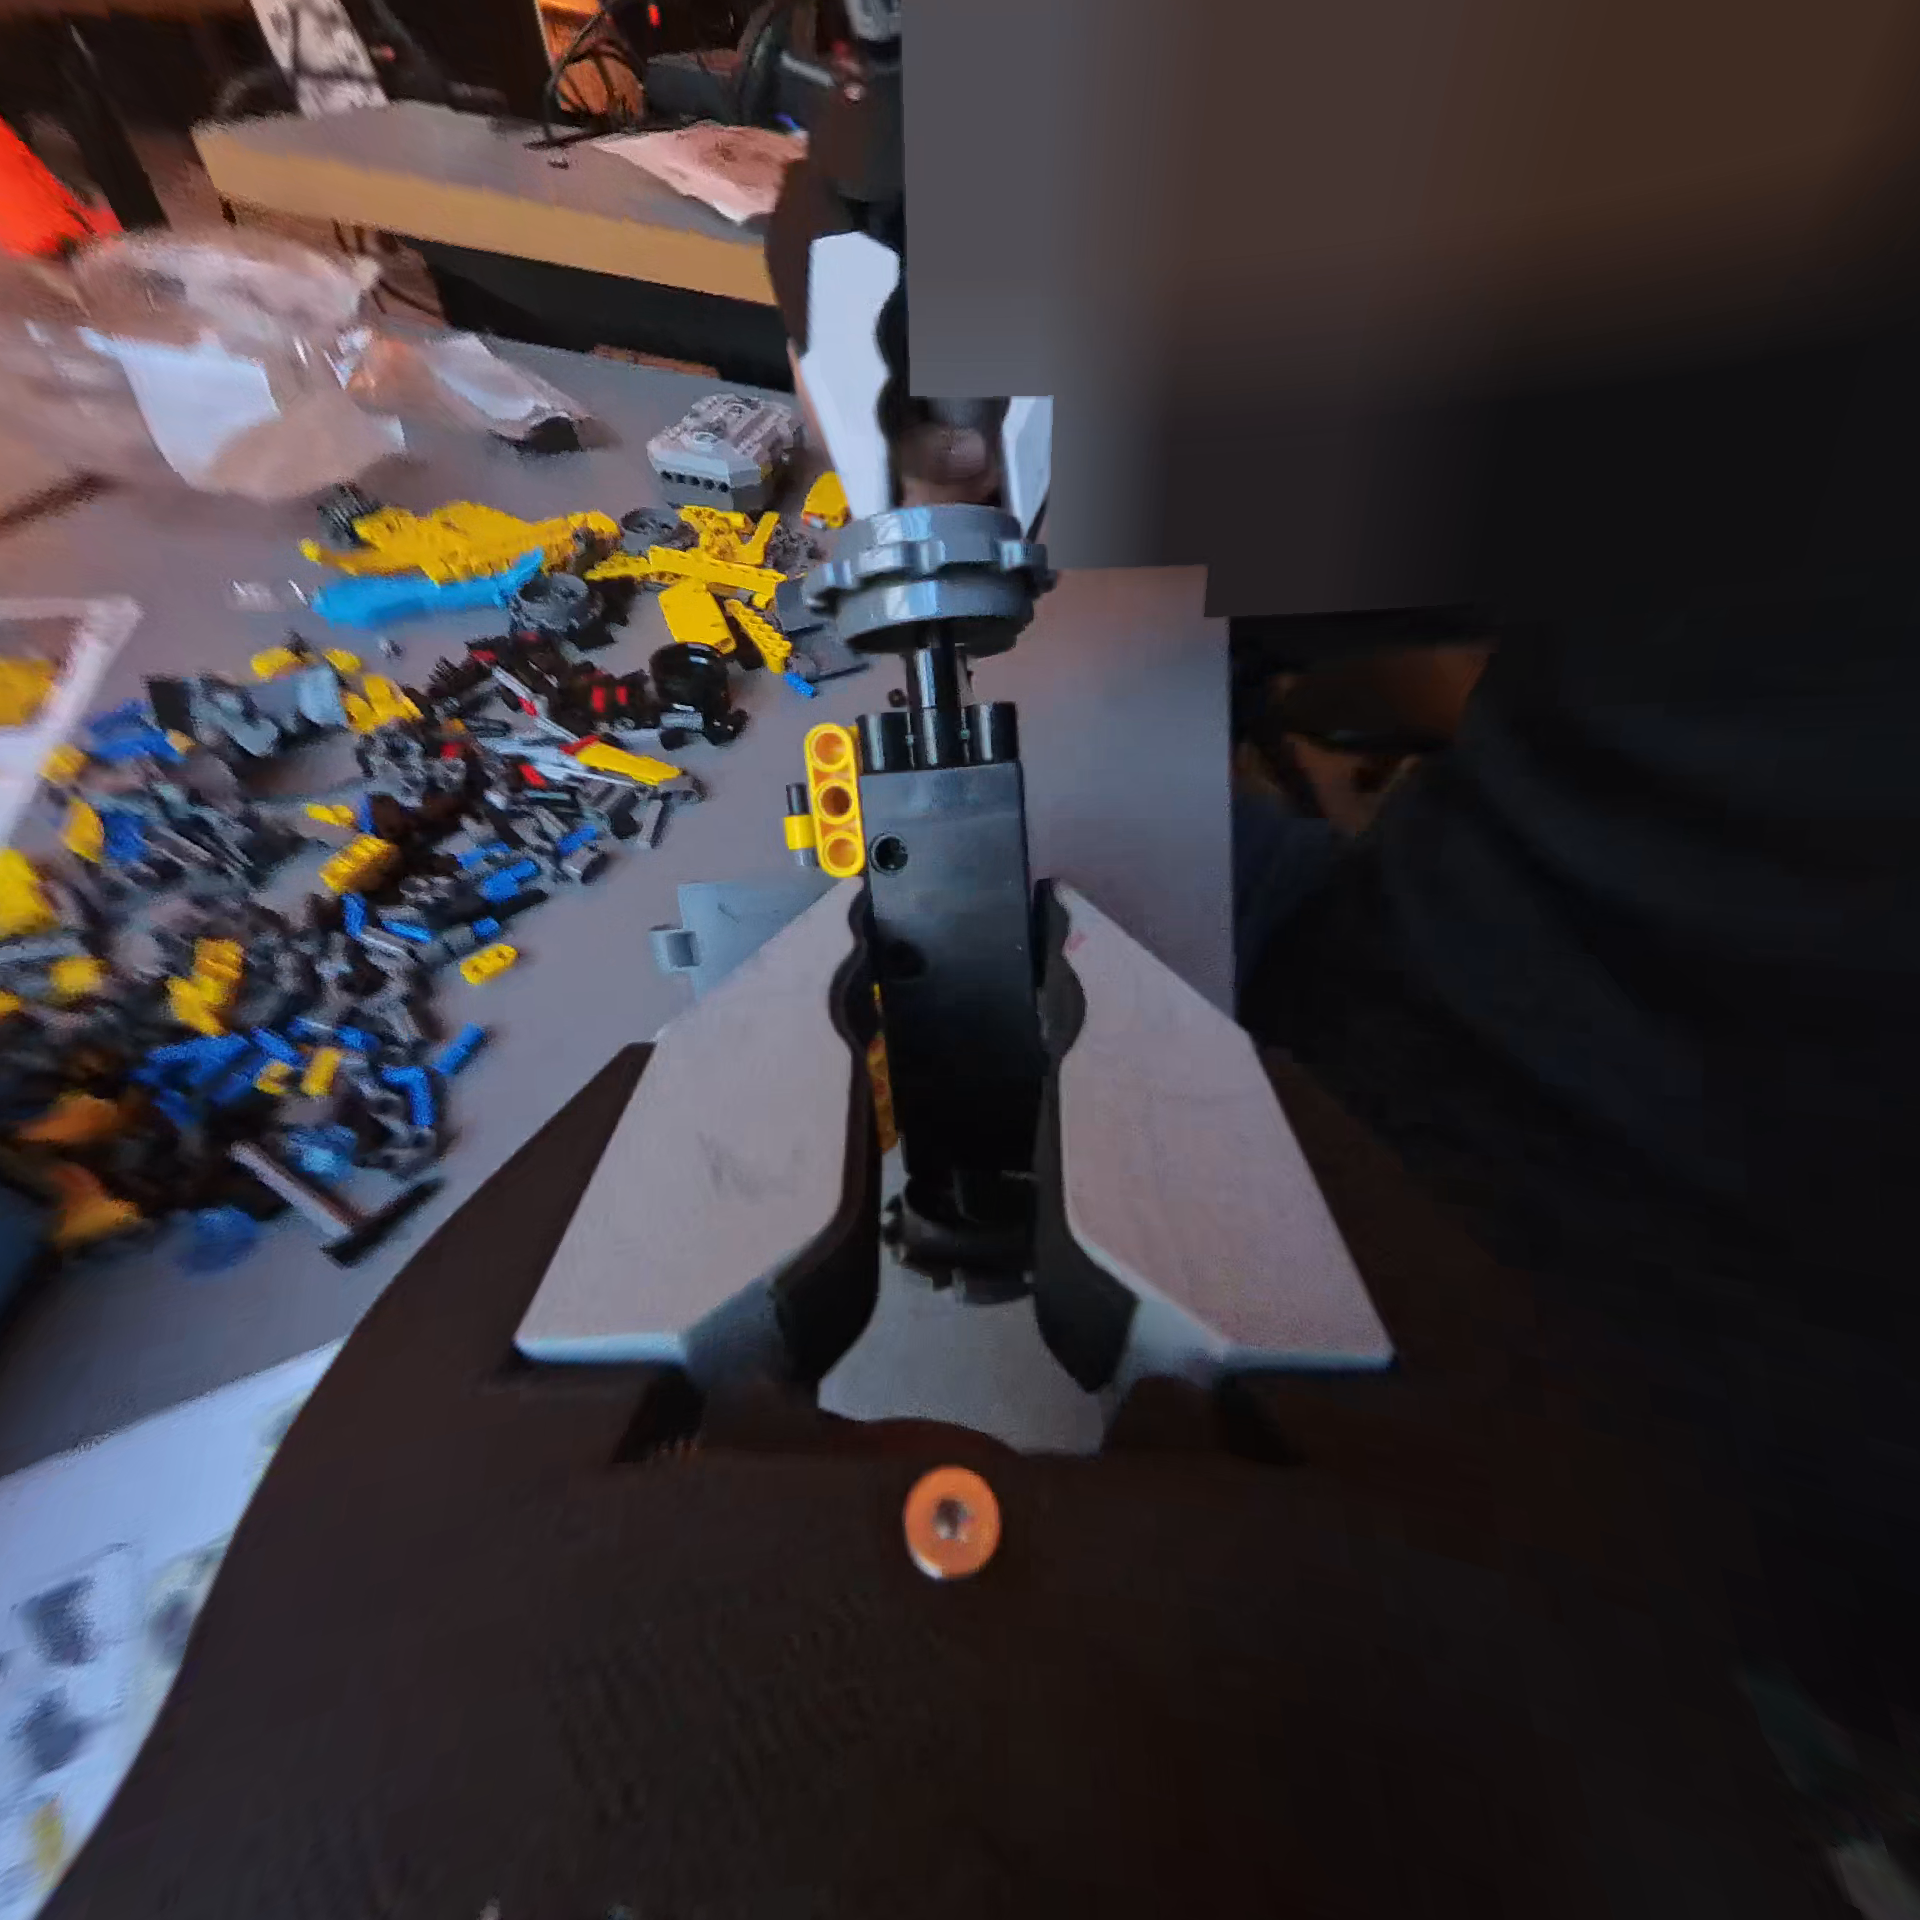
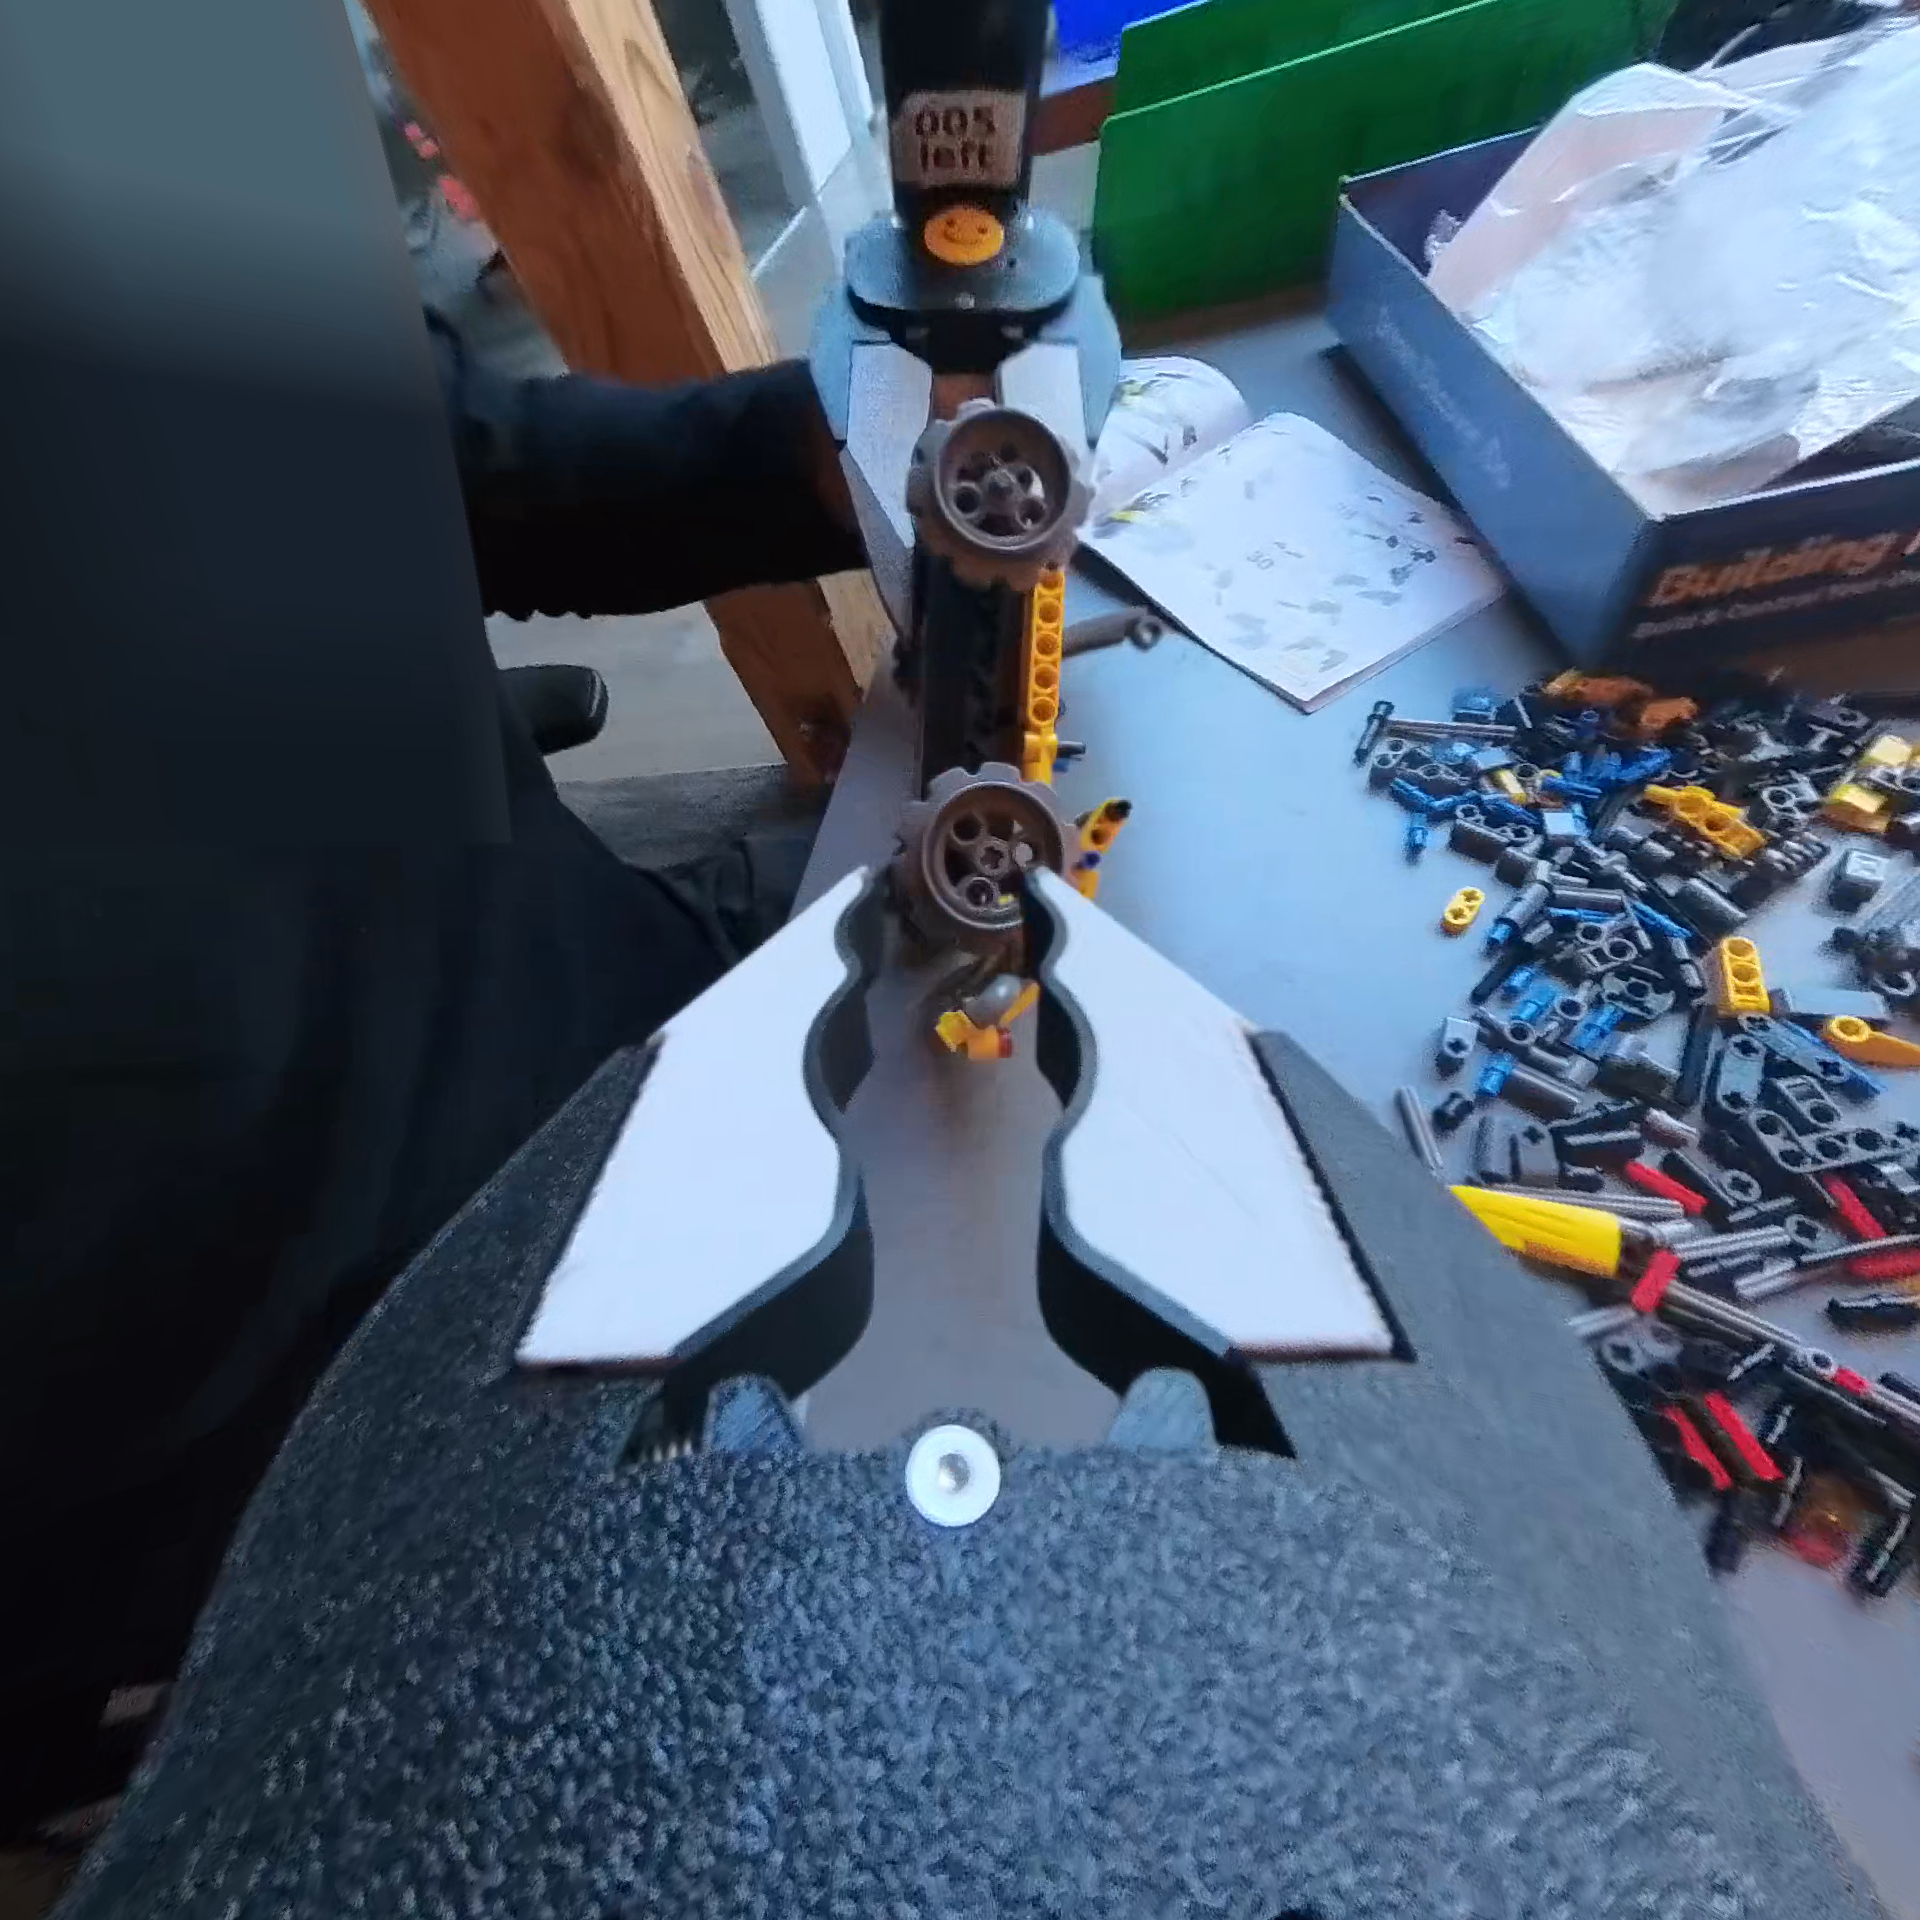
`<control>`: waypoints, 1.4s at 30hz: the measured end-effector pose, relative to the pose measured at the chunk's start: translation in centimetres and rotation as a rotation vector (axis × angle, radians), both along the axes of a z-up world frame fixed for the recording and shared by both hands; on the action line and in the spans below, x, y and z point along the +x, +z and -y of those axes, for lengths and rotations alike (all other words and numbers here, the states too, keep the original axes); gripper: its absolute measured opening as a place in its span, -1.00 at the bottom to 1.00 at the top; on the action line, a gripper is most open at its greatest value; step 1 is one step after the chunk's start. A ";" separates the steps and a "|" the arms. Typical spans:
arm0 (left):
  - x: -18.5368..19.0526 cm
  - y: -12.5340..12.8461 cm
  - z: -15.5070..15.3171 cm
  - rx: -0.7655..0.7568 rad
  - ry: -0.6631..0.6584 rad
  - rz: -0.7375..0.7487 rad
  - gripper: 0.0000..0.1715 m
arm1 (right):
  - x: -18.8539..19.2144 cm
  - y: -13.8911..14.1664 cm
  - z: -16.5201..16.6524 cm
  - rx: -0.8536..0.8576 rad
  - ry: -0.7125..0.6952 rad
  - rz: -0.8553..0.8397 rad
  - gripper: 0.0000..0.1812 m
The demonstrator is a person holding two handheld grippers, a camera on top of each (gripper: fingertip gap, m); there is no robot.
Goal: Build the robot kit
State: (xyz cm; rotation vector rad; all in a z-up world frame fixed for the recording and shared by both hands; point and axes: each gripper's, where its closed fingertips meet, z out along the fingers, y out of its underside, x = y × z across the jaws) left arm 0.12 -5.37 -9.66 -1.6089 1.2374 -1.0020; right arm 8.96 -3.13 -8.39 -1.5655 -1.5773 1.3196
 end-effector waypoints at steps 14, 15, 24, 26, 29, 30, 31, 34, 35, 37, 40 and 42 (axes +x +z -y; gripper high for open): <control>0.4 -2.8 2.1 0.316 0.163 -0.216 -0.72 | -0.8 0.6 2.2 0.468 -0.069 0.145 -0.75; 0.5 -3.2 2.2 0.322 0.163 -0.219 -0.72 | -0.9 0.9 2.5 0.476 -0.064 0.143 -0.76; 0.5 -4.3 1.8 0.190 0.207 -0.149 -0.72 | -1.8 1.6 2.1 0.571 -0.058 0.216 -0.79; 0.5 -4.1 1.4 0.164 0.231 -0.125 -0.69 | -2.2 1.6 1.5 0.559 -0.046 0.256 -0.80; 0.7 -4.1 1.3 0.126 0.248 -0.106 -0.54 | -2.6 1.6 1.1 0.543 -0.017 0.296 -0.81; 0.8 -4.1 1.2 0.119 0.254 -0.101 -0.45 | -2.6 1.6 0.9 0.547 -0.019 0.307 -0.81; 0.9 -4.1 1.0 0.123 0.269 -0.099 -0.37 | -2.7 1.6 0.5 0.555 -0.027 0.318 -0.81; 1.0 -4.2 0.4 0.133 0.306 -0.087 -0.33 | -2.5 1.1 0.0 0.558 -0.028 0.357 -0.81; 0.8 -4.1 0.1 0.123 0.323 -0.078 -0.31 | -2.6 1.0 0.0 0.551 -0.025 0.361 -0.81; 0.6 -3.8 -0.2 0.138 0.323 -0.064 -0.52 | -2.8 0.5 0.4 0.530 -0.003 0.370 -0.85; 0.4 -4.8 -0.7 0.232 0.326 -0.173 -0.55 | -3.3 -0.8 1.3 0.513 0.038 0.393 -0.81; 0.3 -4.8 -1.0 0.219 0.332 -0.186 -0.55 | -3.5 -1.3 1.6 0.480 0.047 0.396 -0.81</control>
